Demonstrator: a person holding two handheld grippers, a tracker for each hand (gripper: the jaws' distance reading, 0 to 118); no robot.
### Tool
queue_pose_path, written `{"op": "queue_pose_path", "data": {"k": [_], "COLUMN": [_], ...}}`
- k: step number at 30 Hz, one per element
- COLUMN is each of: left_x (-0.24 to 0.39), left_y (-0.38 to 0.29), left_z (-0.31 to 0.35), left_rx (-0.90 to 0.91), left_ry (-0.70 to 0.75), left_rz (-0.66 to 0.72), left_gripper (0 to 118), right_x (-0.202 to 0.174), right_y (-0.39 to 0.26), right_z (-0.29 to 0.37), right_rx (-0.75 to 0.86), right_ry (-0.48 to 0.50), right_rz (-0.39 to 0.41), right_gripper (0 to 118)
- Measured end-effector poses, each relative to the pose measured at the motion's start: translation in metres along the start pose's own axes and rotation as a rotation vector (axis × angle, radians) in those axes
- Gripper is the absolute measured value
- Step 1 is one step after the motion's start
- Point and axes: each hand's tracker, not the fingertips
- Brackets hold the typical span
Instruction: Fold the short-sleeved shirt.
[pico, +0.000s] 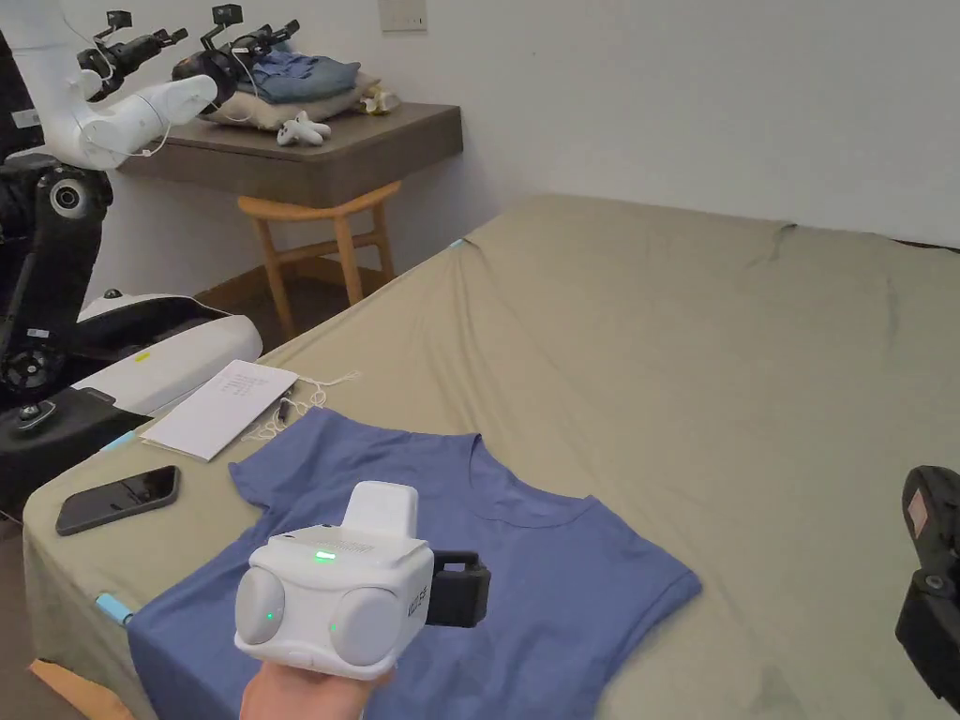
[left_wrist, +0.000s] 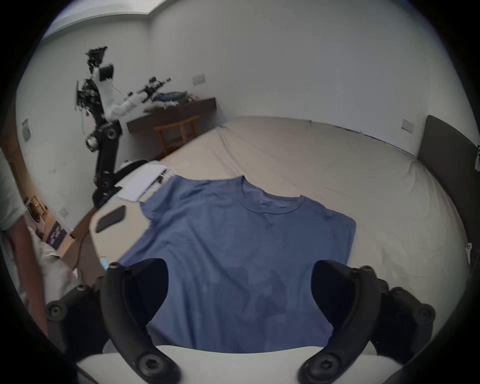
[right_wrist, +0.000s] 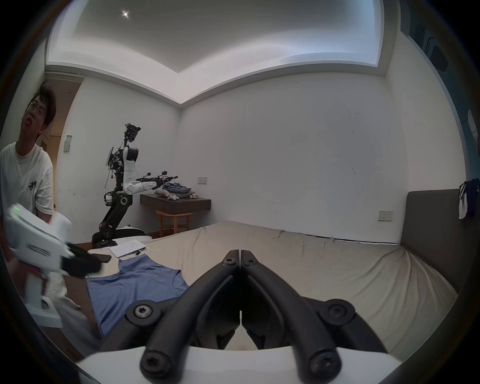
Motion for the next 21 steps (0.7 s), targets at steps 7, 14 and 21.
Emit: {"op": "queue_pose_path", "data": {"k": [7,14,21], "left_x": [0.015,0.031,0.01], "left_y": [0.002,-0.012,-0.027], "left_z": [-0.093,-0.168,-0.169], "left_rx": [-0.152,-0.319,-0.218], "left_ry": [0.06,0.063,0.014], "left_rz": [-0.036,-0.081,0.103], "left_gripper": [107,108,116], "right_x": [0.015,0.024,0.029], "right_y": [-0.015,-0.032,-0.035], "right_z": [-0.02,-0.032,-0.037], "right_rx": [-0.058,-0.109,-0.12], "right_ry": [-0.042,-0.068,-0.086], "right_rz": [0.022,0.021,0.011], "right_gripper": [0,0,0]}}
